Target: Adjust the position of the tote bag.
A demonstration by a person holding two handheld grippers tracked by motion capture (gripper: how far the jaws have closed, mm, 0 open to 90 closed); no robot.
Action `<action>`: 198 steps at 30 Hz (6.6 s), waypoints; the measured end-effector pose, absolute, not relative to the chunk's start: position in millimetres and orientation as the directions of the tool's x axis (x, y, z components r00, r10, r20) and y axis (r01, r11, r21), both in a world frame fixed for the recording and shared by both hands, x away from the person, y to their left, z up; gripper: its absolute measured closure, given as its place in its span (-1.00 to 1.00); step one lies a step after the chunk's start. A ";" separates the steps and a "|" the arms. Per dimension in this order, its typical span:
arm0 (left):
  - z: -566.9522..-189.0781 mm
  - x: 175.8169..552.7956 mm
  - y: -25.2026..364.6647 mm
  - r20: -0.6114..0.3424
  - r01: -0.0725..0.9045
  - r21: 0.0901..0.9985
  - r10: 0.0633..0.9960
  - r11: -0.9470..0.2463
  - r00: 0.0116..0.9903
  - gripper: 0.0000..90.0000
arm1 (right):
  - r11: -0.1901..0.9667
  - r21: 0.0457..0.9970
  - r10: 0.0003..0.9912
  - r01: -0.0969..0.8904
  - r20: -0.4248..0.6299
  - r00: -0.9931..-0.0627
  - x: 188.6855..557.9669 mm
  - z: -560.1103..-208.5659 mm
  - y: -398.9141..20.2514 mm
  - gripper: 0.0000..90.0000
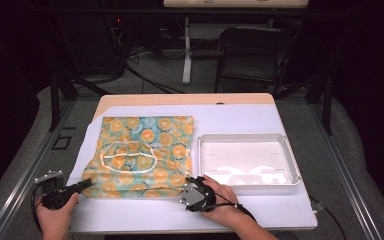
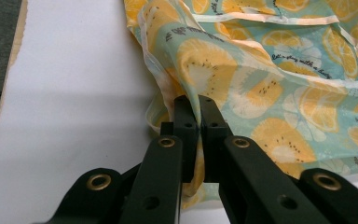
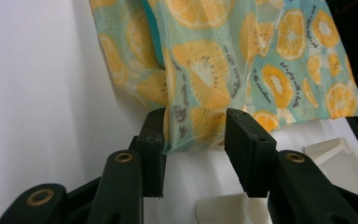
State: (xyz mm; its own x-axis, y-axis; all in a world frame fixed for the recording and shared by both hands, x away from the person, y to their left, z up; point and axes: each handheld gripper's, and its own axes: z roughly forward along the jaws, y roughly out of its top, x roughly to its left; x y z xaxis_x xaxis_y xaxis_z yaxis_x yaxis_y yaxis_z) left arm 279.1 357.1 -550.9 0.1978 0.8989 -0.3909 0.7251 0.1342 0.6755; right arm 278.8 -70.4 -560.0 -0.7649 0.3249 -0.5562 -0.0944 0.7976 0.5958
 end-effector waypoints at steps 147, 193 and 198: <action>-410.1 317.1 323.3 0.137 0.339 0.912 0.952 -0.230 0.275 1.00 | 0.352 0.913 0.530 0.207 -0.012 -0.848 367.1 -430.9 -103.2 1.00; -331.3 334.2 314.0 0.242 0.209 0.934 0.943 -0.290 0.228 1.00 | 0.277 0.952 0.603 0.132 -0.065 -0.795 390.0 -367.1 -108.9 1.00; -318.4 330.6 314.1 0.248 0.185 0.939 0.943 -0.290 0.221 1.00 | 0.254 0.960 0.596 0.118 -0.060 -0.801 387.4 -356.1 -110.9 1.00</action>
